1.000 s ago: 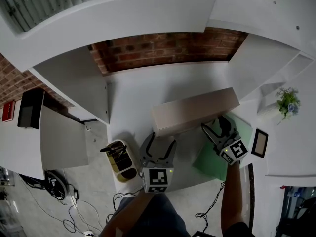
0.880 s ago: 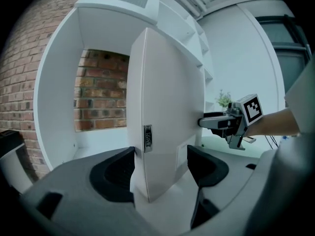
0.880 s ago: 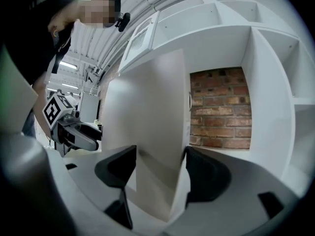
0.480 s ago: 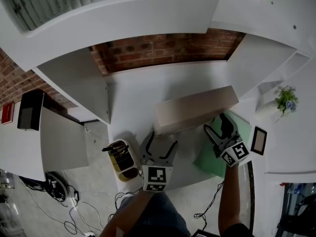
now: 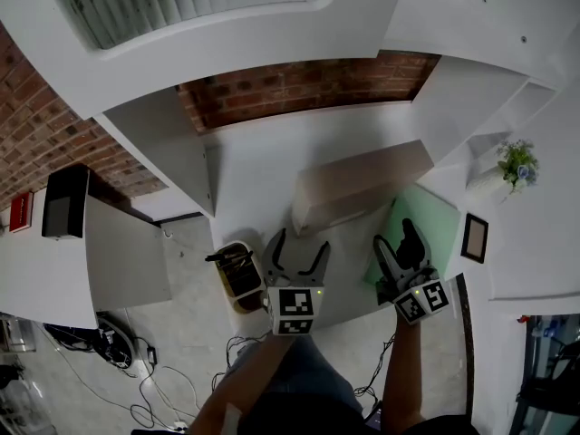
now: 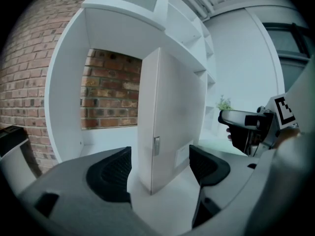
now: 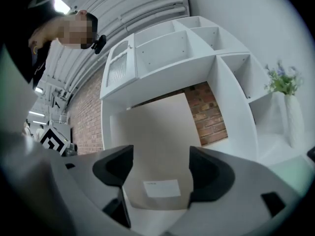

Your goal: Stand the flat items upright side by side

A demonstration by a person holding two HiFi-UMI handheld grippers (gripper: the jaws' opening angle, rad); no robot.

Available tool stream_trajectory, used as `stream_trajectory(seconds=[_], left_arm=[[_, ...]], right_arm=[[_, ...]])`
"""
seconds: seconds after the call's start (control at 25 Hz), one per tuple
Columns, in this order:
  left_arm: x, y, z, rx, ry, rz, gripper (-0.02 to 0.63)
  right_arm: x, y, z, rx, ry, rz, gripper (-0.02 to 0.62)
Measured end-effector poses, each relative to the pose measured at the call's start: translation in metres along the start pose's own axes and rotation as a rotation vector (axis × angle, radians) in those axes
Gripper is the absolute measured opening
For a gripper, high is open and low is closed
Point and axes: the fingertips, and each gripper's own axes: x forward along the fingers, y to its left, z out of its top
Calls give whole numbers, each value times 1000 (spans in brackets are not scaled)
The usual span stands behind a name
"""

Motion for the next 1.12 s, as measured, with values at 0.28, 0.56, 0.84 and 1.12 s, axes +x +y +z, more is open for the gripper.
stream_trajectory(seconds=[0.28,0.56,0.84,1.12], left_arm=[[-49,-22,29,-24,-44,-66,336],[-85,-11,49,109,-45,-133,336],[-69,15,69,155,-27,-267,344],[-30,23,78,166,1,-443,359]], right_arm=[[-6,48,-2,46,6,11,334],[-7,76,3,60,14,24,334],[-2,98,10,81,-5,25,334],[4,103,12,59,12,-9,334]])
